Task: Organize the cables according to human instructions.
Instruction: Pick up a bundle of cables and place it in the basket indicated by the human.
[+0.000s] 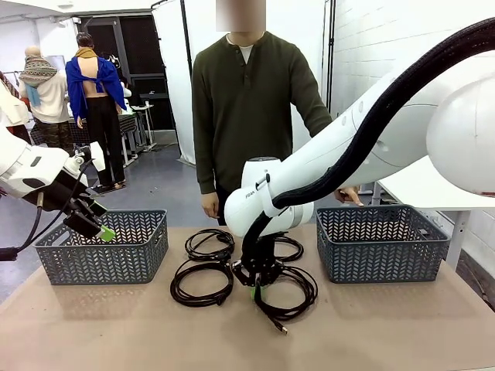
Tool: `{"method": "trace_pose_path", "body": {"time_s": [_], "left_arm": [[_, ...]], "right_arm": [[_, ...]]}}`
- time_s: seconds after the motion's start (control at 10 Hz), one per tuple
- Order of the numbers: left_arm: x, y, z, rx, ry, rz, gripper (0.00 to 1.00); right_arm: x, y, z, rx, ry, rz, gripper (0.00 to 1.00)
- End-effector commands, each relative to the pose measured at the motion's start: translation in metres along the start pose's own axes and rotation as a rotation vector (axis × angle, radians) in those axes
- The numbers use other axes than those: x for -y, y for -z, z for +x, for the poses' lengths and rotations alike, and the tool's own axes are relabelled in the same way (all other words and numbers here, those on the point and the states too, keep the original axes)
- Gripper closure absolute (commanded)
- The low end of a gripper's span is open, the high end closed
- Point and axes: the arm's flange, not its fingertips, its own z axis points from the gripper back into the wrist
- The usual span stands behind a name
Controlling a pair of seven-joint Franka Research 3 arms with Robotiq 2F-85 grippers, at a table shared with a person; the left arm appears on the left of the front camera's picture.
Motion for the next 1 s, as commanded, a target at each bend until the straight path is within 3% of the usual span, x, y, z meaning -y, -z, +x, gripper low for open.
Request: {"method": "trace_pose_path", "body": {"time_s": [0.0,0.3,0.5,0.9], "left_arm": [[-0.003,0.001,-0.002,0.011,0.002,-0.01,0.0],[-0.003,0.001,-0.002,0.011,0.002,-0.01,0.0],[-0.003,0.001,-0.002,0.011,0.002,-0.01,0.0],[-0.003,0.001,-0.002,0.011,0.002,-0.01,0.0]], "right_arm": [[-0.004,-0.025,-0.014,0.087,-0.029,-0.03,1.0],[-0.01,-0.077,-0.031,0.091,-0.25,-0.072,1.0],[-0.007,-0.113,-0.044,0.05,-0.528,-0.126,1.0],[0.021,-0.159,-0.064,-0.054,-0.938,-0.249,1.0]]}}
